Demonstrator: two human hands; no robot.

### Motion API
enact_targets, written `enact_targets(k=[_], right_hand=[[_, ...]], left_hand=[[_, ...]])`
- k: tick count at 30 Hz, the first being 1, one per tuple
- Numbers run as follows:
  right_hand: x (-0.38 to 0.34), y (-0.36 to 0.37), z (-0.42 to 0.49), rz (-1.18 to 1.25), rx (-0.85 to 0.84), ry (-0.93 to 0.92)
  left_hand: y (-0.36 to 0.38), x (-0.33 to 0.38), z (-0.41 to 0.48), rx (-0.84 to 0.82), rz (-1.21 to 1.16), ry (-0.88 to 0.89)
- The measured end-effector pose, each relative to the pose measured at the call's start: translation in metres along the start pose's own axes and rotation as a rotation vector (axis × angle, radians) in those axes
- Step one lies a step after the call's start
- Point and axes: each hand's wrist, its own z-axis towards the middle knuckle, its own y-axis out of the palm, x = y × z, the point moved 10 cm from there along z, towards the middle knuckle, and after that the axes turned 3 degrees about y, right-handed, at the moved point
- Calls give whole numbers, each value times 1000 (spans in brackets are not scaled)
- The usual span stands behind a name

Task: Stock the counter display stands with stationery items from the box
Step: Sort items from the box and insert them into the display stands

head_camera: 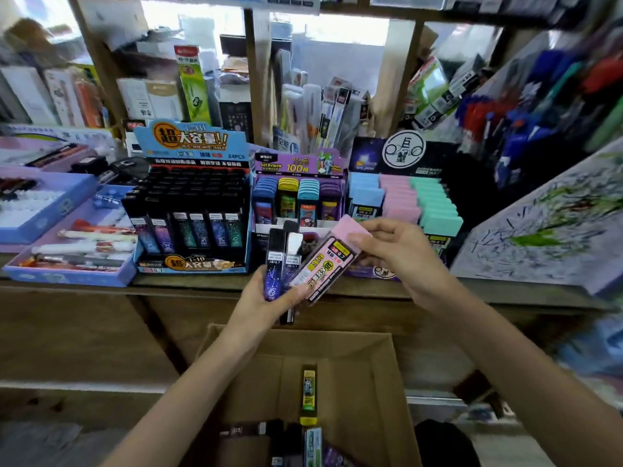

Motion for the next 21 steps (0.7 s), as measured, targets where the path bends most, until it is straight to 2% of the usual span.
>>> enact_targets(k=[3, 7, 10, 14, 21], right_hand=[[-28, -37, 2, -54, 91, -126], [-66, -72, 2, -307, 148, -296], [-71, -84, 9, -565, 176, -315], [-60, -84, 12, -752, 173, -302], [-59, -84, 9, -873, 166, -295]], left_hand=[[7, -2, 1, 22, -46, -9], [12, -6, 1, 10, -89, -26], [17, -4, 0, -4, -67, -8], [23, -1, -1, -20, -49, 8], [25, 4, -3, -37, -39, 38]])
